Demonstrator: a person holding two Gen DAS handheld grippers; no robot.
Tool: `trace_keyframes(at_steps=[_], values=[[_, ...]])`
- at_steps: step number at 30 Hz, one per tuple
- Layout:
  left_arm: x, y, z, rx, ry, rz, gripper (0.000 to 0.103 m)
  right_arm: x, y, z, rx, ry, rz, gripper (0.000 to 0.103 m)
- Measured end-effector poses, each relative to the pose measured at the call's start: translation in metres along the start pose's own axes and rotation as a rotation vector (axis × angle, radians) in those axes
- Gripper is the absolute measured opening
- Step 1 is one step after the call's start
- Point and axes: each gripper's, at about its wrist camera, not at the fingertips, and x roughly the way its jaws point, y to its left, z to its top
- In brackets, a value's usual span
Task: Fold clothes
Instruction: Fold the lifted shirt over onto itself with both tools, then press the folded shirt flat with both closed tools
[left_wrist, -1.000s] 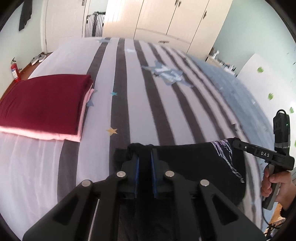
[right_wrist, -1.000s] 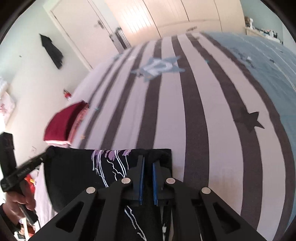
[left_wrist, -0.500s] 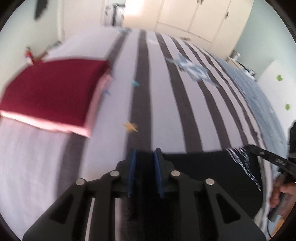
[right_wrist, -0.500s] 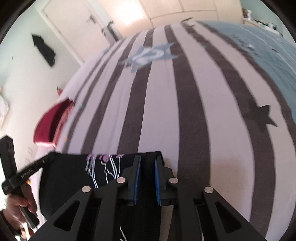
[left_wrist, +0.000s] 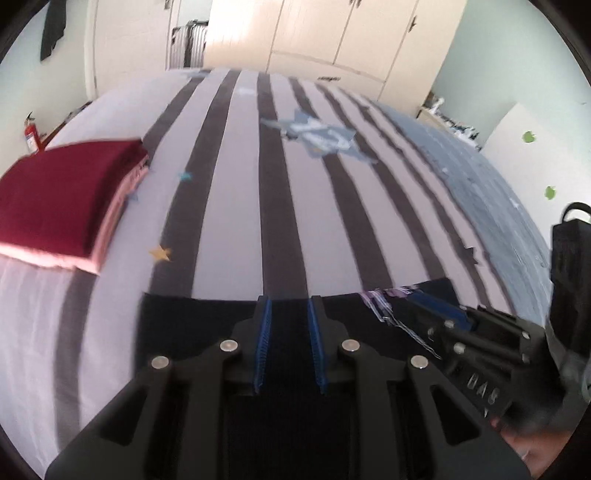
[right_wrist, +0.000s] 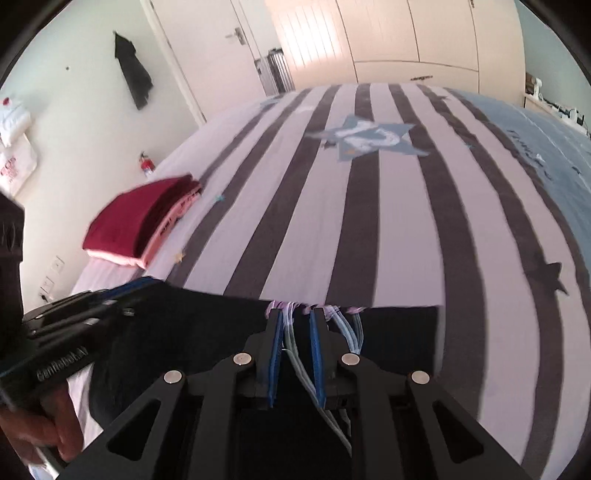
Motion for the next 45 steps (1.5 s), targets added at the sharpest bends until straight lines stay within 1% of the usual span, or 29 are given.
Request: trace_keyframes(at_steps=[2,3,4,5,9,12,15,21,26,28,29,31,32,35,37,40,42,45], values=[[0.024,0.009,-0.004,-0.018,0.061,0.037,0.018,0.012,-0.006,-0.003,0.025,0.022,-0.019,0.012],[0.032,0.012,-0.006,-0.024,0.081,0.049,0.016,0.017,-0.011,-0.004,0.041,0.033,-0.025,0.007],[0.031,0.012,-0.007,-0.02,0.078,0.049,0.013,0.019,-0.016,-0.006,0.055,0.04,-0.025,0.005],[0.028,0.014,-0.006,-0.012,0.071,0.057,0.012,0.018,-0.022,-0.008,0.063,0.037,-0.029,0.001],[0.014,0.036,-0.004,-0.025,0.049,0.094,0.01,0.009,-0.042,-0.008,0.054,0.009,-0.056,0.0],[0.004,0.052,-0.005,-0.029,0.034,0.11,0.002,0.003,-0.059,-0.009,0.065,-0.011,-0.082,0.0],[0.0,0.061,-0.014,-0.022,0.014,0.108,0.002,0.0,-0.075,-0.009,0.104,-0.015,-0.1,0.0],[-0.005,0.068,-0.024,-0.045,-0.026,0.117,0.002,0.004,-0.074,-0.014,0.082,-0.006,-0.1,0.0],[0.007,0.073,-0.026,-0.051,-0.013,0.109,0.002,0.006,-0.074,-0.019,0.063,0.002,-0.101,0.0],[0.002,0.074,-0.023,-0.066,-0.012,0.105,0.002,0.006,-0.074,-0.019,0.058,0.002,-0.102,0.0],[-0.002,0.073,-0.022,-0.069,-0.017,0.101,0.002,0.003,-0.074,-0.017,0.063,-0.006,-0.103,0.0],[-0.019,0.063,-0.023,-0.046,-0.051,0.078,0.002,-0.005,-0.075,-0.011,0.072,-0.022,-0.105,0.0],[-0.031,0.055,-0.026,-0.024,-0.065,0.055,0.002,-0.011,-0.074,-0.009,0.074,-0.034,-0.099,0.005],[-0.063,0.027,-0.043,0.026,-0.097,-0.013,0.002,-0.045,-0.059,-0.016,0.063,-0.093,-0.041,0.005],[-0.077,0.007,-0.057,0.047,-0.114,-0.045,0.002,-0.066,-0.039,-0.029,0.031,-0.114,0.002,0.005],[-0.09,-0.013,-0.082,0.03,-0.118,-0.089,0.002,-0.085,-0.007,-0.057,0.008,-0.116,0.077,0.005],[-0.089,-0.026,-0.096,0.021,-0.11,-0.103,0.002,-0.087,0.008,-0.074,0.009,-0.11,0.117,0.005],[-0.079,-0.032,-0.108,-0.012,-0.079,-0.118,0.002,-0.078,0.025,-0.093,-0.001,-0.089,0.15,0.005]])
